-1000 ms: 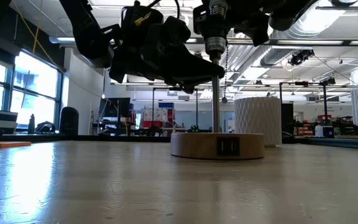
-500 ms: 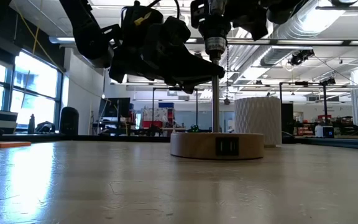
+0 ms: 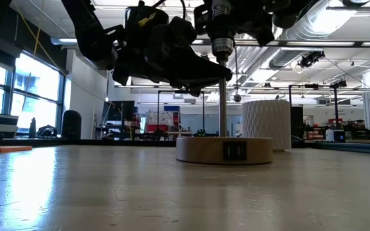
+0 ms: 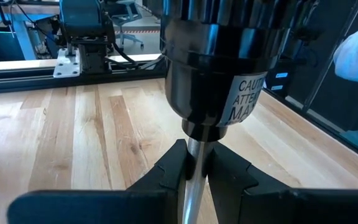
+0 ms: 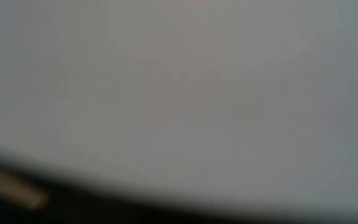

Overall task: Screw lightbulb
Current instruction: Insert the white lightbulb into the brown lamp

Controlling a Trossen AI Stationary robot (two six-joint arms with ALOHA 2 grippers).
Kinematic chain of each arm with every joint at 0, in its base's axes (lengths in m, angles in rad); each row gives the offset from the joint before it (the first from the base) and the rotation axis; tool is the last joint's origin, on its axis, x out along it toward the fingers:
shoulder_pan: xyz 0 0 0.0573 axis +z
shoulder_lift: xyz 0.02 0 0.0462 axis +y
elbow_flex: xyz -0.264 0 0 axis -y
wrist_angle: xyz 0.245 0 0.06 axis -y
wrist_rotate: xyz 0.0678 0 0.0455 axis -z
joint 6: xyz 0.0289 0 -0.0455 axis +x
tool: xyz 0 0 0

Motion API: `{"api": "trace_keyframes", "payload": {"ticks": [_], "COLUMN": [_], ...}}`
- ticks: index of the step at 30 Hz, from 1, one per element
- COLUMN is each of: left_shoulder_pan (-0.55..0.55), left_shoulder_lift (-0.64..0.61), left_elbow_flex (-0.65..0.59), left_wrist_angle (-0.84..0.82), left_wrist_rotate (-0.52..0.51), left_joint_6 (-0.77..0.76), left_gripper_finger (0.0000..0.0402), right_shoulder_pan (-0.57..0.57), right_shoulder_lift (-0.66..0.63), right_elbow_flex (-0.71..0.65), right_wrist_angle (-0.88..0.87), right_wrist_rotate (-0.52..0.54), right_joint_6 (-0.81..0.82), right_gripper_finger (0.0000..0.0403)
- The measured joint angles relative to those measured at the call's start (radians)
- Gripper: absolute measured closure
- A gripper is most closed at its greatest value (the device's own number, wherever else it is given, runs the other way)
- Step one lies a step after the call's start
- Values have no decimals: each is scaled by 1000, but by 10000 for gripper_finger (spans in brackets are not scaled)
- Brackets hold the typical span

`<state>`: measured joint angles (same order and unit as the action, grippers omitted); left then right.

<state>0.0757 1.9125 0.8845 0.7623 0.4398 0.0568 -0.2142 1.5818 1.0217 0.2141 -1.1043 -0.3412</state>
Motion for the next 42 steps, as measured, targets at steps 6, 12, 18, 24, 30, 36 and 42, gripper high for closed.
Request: {"api": "trace_keyframes", "payload": {"ticks": [6, 12, 18, 24, 30, 36, 42], "left_shoulder_pan": [0, 0, 0, -5, -6, -13, -27], "left_shoulder_lift": [0, 0, 0, -3, -52, -93, -97], "left_elbow_flex": [1, 1, -1, -2, -30, -68, -74], "left_wrist_angle": [1, 1, 2, 1, -16, -19, -16], "left_wrist_rotate": [-5, -4, -4, -25, -80, -162, -208], "left_joint_6": [-2, -2, 0, 14, 37, 60, 71], "left_gripper_finger": [358, 358, 358, 366, 370, 370, 370], "right_shoulder_pan": [-18, -14, 6, 8, 9, 34, 48], "right_shoulder_lift": [3, 1, -2, -4, -4, -16, -18], "right_elbow_flex": [-2, -1, 0, 0, 0, -1, -6], "right_wrist_angle": [-36, -74, -96, -118, -129, -127, -120], "right_wrist_rotate": [-3, -1, 109, 138, 210, 357, 442], "right_joint_6": [-8, -62, -39, -9, 9, 11, 62], "right_gripper_finger": [274, 274, 274, 274, 274, 274, 274]}}
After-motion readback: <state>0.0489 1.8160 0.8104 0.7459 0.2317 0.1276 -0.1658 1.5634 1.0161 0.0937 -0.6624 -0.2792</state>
